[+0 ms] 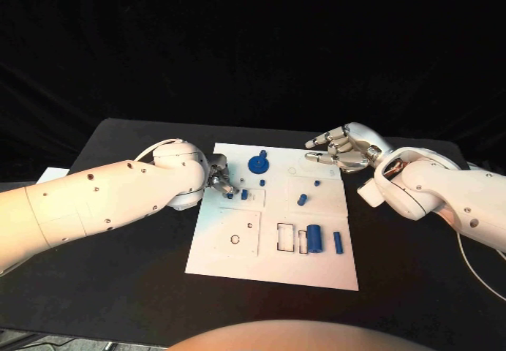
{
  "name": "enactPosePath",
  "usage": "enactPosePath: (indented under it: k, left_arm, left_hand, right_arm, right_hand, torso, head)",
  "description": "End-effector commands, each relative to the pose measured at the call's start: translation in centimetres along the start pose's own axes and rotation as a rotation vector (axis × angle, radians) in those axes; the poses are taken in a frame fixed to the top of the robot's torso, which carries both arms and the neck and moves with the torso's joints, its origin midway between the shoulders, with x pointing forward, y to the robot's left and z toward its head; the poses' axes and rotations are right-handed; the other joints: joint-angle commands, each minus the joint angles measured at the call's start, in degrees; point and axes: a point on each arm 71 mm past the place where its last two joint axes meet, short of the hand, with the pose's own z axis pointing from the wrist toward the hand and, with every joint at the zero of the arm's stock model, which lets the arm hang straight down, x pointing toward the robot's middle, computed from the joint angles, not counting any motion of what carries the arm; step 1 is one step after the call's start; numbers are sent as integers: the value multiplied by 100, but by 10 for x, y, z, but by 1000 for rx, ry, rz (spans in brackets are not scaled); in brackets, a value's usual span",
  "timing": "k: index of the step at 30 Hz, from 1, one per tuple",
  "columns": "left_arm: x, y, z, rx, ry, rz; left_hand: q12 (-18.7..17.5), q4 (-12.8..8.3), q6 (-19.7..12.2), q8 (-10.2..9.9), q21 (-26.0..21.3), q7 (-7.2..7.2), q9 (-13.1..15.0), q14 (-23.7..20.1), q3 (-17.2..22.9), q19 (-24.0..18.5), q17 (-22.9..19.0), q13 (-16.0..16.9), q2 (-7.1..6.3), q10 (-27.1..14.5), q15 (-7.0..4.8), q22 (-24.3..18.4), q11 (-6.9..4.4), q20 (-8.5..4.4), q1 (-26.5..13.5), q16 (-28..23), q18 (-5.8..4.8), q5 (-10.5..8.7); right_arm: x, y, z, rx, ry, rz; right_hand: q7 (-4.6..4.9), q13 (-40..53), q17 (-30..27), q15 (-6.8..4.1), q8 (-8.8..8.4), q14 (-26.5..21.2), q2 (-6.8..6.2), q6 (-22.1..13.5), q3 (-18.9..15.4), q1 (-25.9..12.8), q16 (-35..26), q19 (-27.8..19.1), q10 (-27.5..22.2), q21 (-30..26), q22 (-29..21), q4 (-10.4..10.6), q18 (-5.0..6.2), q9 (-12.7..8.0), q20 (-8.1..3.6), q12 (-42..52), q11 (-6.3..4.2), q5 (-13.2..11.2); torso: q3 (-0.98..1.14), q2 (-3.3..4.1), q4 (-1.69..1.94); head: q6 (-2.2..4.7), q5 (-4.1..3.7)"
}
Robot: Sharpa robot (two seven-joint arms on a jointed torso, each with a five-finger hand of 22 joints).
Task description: Assemble the parts on the task board
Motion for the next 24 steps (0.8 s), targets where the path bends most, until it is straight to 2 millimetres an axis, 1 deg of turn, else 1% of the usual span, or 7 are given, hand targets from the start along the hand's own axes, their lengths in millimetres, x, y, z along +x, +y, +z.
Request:
enactPosePath:
  k: [1,8,15,19,24]
  left_arm:
    - [3,1,1,-9,36,33]
    - [4,5,2,-26,65,70]
    - [4,5,3,-30,64,85]
    - [4,4,4,-28,60,82]
    - [4,2,5,-25,56,75]
  left_hand:
    - [-24,-223,-10,29,-16,-40,-9,603,235,174,1509,-9,100,23,-6,648,10,-26,35,17,-43,9]
    - [-15,-232,-15,32,-16,-43,-4,603,210,175,1509,4,72,27,-2,651,10,-22,29,17,-44,-2]
    - [8,-288,-9,50,-12,-54,10,603,126,179,1509,34,-32,44,-2,662,4,-16,30,17,-46,-6]
    - [13,-264,4,59,-13,-59,15,603,21,180,1509,42,-91,52,-2,665,2,-15,-33,17,-46,-7]
    - [13,-219,16,61,-14,-64,14,603,-60,180,1509,45,-100,55,-4,667,-1,-15,-89,17,-46,-7]
  right_arm:
    - [2,0,0,-6,15,0]
    - [2,0,0,-5,16,1]
    - [2,0,0,-5,17,1]
    - [3,0,0,-5,18,2]
    - [3,0,0,-5,18,2]
  right_hand:
    - [6,-4,468,-28,18,346,52,27,-25,-10,-25,-46,-35,-27,-5,-19,96,7,-4,-9,13,27]
    - [6,-4,468,-28,18,346,52,27,-25,-10,-25,-46,-35,-27,-5,-19,96,7,-4,-9,13,27]
    - [6,-2,473,-27,20,347,60,29,-29,-22,-22,-47,-32,-29,-8,-13,97,8,-4,-2,13,27]
    - [6,-2,473,-27,20,347,60,29,-29,-22,-22,-47,-32,-29,-8,-13,97,8,-4,-2,13,27]
    - [6,-2,473,-27,20,347,60,29,-29,-22,-22,-47,-32,-29,-8,-13,97,8,-4,-2,13,27]
  torso:
    - [0,-1,2]
    - [-3,0,4]
    - [-5,2,4]
    - [-5,0,0]
    - [-4,1,2]
  head:
    - [-10,-4]
    - [-20,-3]
    - [-30,-1]
    - [-32,2]
    - [-32,-3]
